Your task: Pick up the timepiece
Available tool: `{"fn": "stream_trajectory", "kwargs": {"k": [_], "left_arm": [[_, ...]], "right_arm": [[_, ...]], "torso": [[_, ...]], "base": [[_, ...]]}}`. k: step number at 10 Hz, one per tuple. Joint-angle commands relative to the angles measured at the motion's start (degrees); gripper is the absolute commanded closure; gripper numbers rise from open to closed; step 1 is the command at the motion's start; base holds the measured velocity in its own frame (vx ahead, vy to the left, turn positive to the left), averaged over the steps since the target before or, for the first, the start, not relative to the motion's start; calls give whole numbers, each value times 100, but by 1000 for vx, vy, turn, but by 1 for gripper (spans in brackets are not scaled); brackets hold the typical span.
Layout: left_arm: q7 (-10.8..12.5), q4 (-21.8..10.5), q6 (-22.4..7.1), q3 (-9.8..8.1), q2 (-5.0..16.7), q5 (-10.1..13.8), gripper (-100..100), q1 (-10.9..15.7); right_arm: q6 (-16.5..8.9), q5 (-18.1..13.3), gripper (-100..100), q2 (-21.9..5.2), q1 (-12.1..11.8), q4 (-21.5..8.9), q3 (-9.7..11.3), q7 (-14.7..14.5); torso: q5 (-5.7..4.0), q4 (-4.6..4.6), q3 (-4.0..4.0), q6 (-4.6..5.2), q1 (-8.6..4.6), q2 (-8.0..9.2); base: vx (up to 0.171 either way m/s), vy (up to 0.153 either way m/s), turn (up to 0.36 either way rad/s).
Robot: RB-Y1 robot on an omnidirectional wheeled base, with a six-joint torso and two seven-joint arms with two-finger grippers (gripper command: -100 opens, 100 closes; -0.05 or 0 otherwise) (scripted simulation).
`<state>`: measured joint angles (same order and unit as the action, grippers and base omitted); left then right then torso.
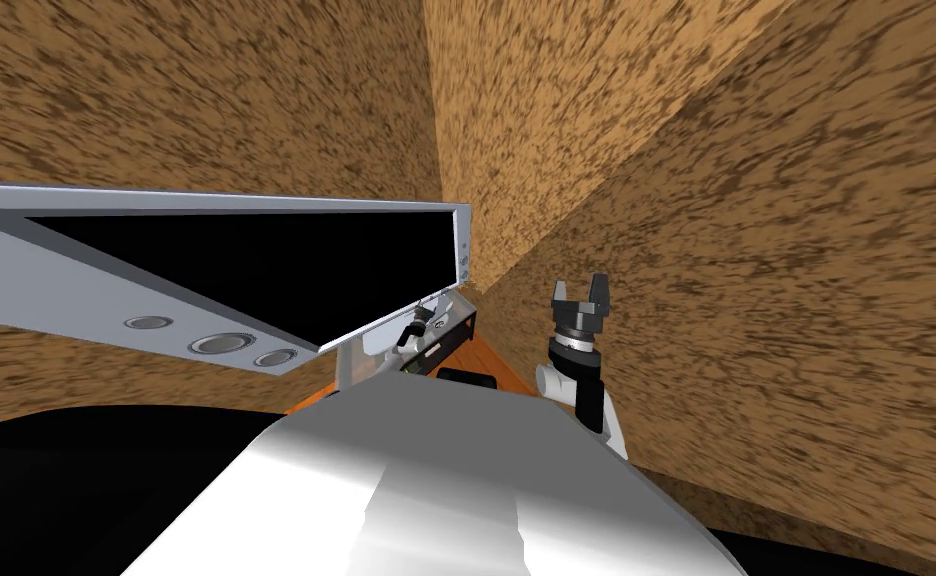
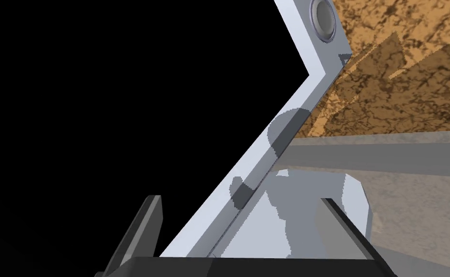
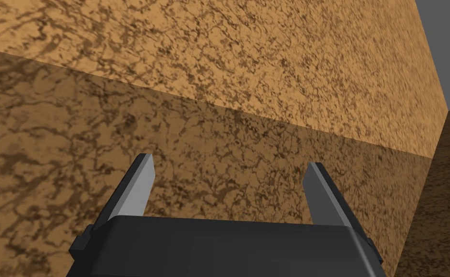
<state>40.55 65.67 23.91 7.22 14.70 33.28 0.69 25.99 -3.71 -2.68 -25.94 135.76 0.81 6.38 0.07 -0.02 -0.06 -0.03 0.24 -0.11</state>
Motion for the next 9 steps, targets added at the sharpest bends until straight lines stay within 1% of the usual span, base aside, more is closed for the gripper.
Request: {"fn": "stream_trajectory", "kwargs": {"k": [1, 2, 3, 4, 5, 7, 8, 9], "left_arm": [[87, -229, -44, 7, -13, 67, -100, 65], [257, -508, -97, 39, -19, 194, -100, 160], [257, -508, -97, 39, -19, 194, -100, 160], [422, -724, -151, 69, -26, 316, -100, 246], [422, -777, -151, 69, -26, 316, -100, 246], [733, -1269, -260, 123, -41, 542, -100, 393], [733, -1281, -260, 123, -41, 542, -100, 393], [879, -1515, -314, 143, -47, 645, -100, 452]], "right_arm": [[0, 0, 0, 0, 0, 0, 0, 0], [0, 0, 0, 0, -1, 0, -1, 0], [0, 0, 0, 0, 0, 0, 0, 0], [0, 0, 0, 0, -1, 0, -1, 0], [0, 0, 0, 0, 0, 0, 0, 0], [0, 0, 0, 0, 0, 0, 0, 0], [0, 0, 0, 0, 0, 0, 0, 0], [0, 0, 0, 0, -2, 0, -1, 0]], "torso": [[0, 0, 0, 0, 0, 0], [0, 0, 1, -5, 1, 1], [0, 1, 2, -1, 2, 3], [0, 1, 1, -5, 0, 1], [0, 0, 0, 0, 1, -2], [1, 0, -1, -2, 4, -2], [2, 1, 2, -3, 10, 4], [1, 0, 0, -7, 5, -1]], "base": [[-34, 58, -110], [-34, 57, -239], [-30, 54, -116], [-24, 58, -247], [-18, 58, -111], [-37, 74, -289], [-29, 63, -97], [-17, 45, -201]]}}
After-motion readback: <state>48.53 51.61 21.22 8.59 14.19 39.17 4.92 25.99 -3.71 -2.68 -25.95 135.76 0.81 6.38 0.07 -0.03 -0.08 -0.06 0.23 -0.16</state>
